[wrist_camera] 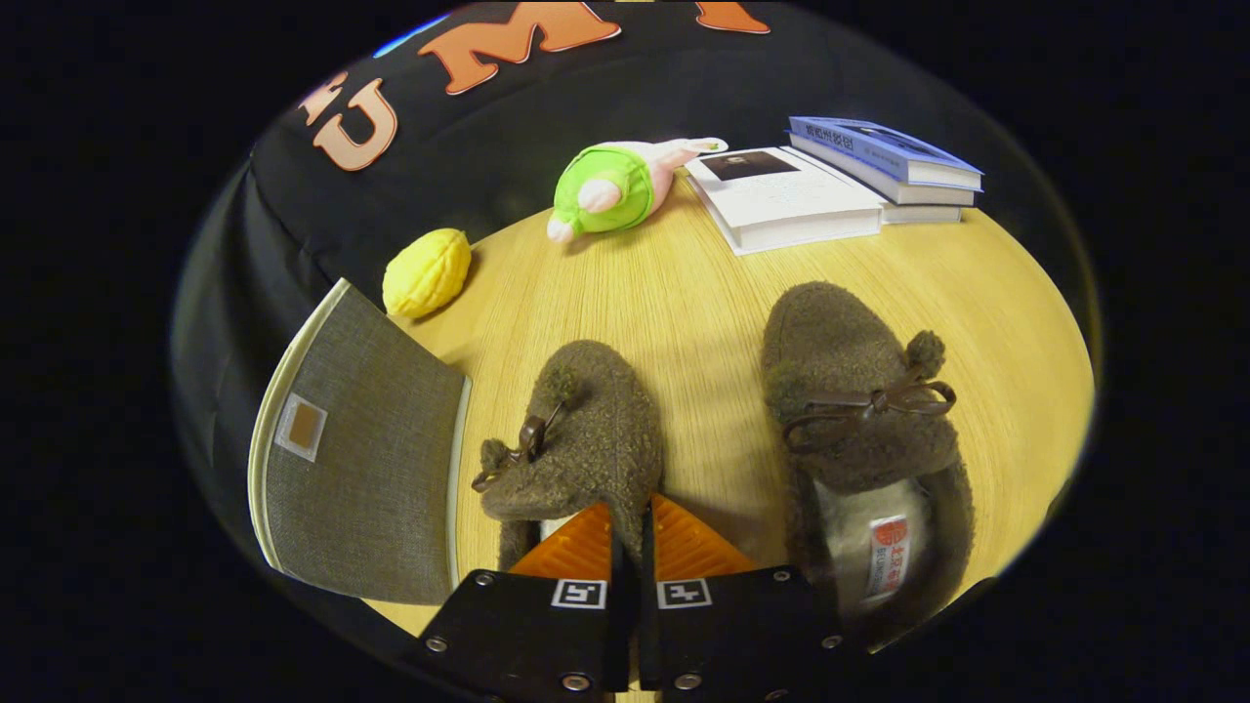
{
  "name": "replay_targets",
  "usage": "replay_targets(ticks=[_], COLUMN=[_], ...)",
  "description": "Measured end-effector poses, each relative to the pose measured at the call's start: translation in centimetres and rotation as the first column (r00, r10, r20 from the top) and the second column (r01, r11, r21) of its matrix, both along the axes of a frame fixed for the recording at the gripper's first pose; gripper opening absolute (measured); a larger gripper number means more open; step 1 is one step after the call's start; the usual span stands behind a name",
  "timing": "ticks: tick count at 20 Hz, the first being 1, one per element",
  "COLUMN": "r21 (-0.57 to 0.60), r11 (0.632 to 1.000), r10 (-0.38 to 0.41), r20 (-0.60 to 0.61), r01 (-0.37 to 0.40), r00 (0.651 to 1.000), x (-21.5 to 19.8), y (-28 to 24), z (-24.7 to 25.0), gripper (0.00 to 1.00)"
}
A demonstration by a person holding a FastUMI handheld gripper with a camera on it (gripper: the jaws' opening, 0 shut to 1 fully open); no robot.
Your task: Open the storage box then place both shoes into the box .Put the left shoe in first, then the right shoe, with the right side of both shoes facing outward in a uniform manner.
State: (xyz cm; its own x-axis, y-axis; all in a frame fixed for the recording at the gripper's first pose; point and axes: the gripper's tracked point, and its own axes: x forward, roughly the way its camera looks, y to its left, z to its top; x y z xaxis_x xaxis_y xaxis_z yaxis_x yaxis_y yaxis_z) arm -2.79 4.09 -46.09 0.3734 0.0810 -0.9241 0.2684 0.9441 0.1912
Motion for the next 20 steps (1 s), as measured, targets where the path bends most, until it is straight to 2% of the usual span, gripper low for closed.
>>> replay_targets(ticks=[6,11,15,20], r21=[0.086,0.127,0.174,0.222], r11=[0.996,0.992,0.985,0.974], r10=[-0.032,-0.016,-0.032,-0.022], r20=[0.091,0.187,0.251,0.278], r01=[0.024,-0.008,-0.013,-0.042], r00=[0.995,0.982,0.967,0.960], x=[2.3,4.5,6.5,8.0], y=[3.1,6.4,9.1,12.8], z=[4.9,10.0,13.9,16.1], gripper=[0.04,0.05,0.04,0.04])
